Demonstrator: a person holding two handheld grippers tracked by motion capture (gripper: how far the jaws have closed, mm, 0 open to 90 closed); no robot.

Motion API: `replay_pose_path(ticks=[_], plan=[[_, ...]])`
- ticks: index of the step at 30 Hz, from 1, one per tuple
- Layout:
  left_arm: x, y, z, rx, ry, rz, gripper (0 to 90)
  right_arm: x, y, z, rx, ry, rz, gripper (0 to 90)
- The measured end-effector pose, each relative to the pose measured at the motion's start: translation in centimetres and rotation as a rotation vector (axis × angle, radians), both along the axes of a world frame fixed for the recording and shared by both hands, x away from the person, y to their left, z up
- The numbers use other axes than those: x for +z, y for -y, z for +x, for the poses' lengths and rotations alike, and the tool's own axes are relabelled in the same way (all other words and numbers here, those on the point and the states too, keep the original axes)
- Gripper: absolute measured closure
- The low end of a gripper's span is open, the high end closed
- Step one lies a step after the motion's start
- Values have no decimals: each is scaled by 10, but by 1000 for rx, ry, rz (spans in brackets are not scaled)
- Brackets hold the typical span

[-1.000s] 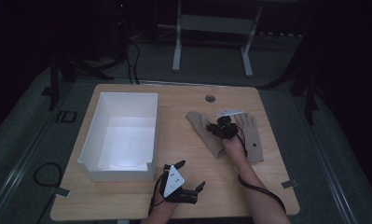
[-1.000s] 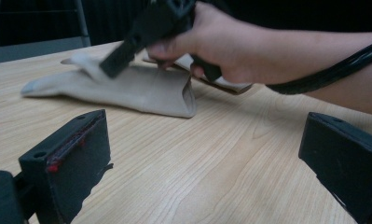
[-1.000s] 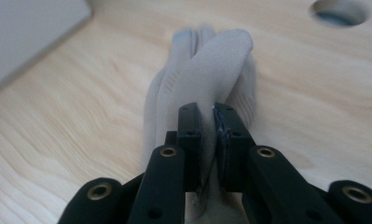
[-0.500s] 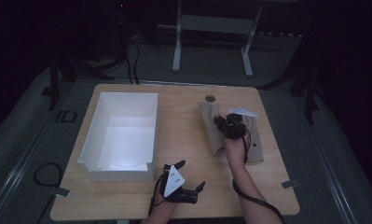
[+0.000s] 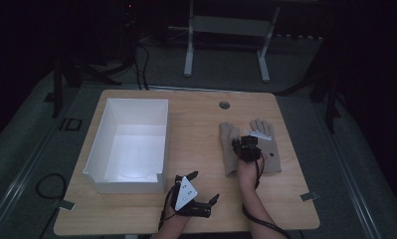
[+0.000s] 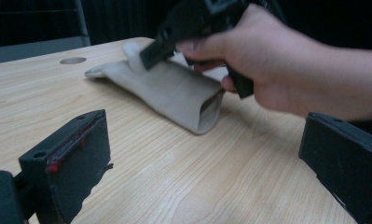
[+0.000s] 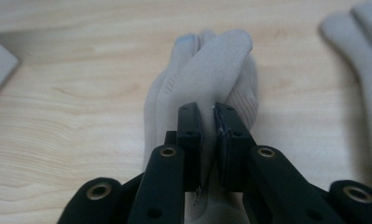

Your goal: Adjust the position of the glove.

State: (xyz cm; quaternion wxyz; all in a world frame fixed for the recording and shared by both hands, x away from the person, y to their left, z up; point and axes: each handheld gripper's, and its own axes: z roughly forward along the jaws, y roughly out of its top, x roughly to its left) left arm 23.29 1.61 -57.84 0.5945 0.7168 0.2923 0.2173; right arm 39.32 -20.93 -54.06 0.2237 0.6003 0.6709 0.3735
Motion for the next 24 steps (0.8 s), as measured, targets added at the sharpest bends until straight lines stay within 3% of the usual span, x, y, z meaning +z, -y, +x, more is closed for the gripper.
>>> replay_pose_path(ticks=[5, 10, 16, 24], plan=[[0, 0, 0, -2, -1, 1, 23, -14, -1, 1, -9, -27, -9, 805], [0, 0, 0, -6, 0, 2, 24, -24, -3, 1, 17, -33, -18, 723], [0, 0, 0, -8, -2, -1, 24, -18, -4, 0, 24, -22, -40, 607], [0, 0, 0, -8, 0, 1, 23, 7, 7, -4, 79, 38, -75, 576]])
